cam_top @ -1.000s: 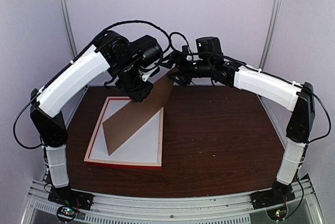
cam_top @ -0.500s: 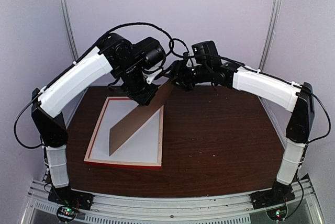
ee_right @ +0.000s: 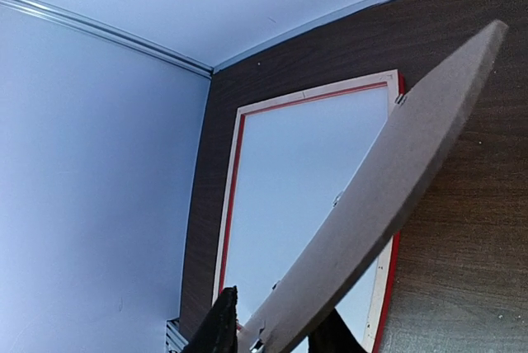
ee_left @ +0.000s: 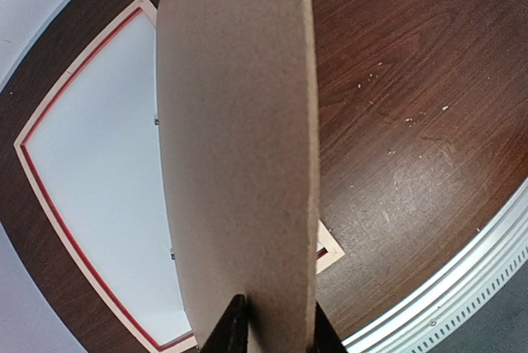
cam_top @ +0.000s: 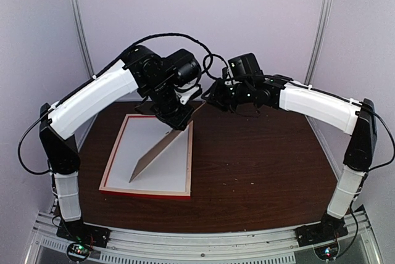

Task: Put the photo into the frame
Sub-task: Pass from the left arm to the right, then move the frame body to the center of the board.

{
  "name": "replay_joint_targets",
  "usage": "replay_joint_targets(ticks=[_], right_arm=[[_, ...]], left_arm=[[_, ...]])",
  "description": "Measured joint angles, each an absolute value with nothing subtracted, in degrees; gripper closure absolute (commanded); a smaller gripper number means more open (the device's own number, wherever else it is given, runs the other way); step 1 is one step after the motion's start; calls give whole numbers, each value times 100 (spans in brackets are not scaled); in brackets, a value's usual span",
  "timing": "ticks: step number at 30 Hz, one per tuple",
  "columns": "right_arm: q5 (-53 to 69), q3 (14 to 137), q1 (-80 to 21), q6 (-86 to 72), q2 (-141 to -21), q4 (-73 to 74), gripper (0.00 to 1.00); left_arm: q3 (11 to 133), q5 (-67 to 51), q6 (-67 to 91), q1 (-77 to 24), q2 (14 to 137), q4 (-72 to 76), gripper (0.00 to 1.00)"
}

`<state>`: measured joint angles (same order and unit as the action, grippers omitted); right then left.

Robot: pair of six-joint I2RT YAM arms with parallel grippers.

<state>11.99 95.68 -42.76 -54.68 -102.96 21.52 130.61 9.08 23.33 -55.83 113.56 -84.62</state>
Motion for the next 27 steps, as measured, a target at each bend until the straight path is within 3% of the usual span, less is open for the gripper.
replay_joint_targets(ticks=[11,19,27], right_arm=[[1055,9061,-4139,-5551,-9955,2128,100],[1253,8372,-3645,-5561,-9413,1935,100],[1481,8003,-3234,-5566,-8941,1876,100]], left_arm=[[12809,832,2281,-5625,11227,-8204,66],[12783,1079,2198,-5570,10718,-8204,48],[12317,1190,2091,-5437,10274,-8055,44]])
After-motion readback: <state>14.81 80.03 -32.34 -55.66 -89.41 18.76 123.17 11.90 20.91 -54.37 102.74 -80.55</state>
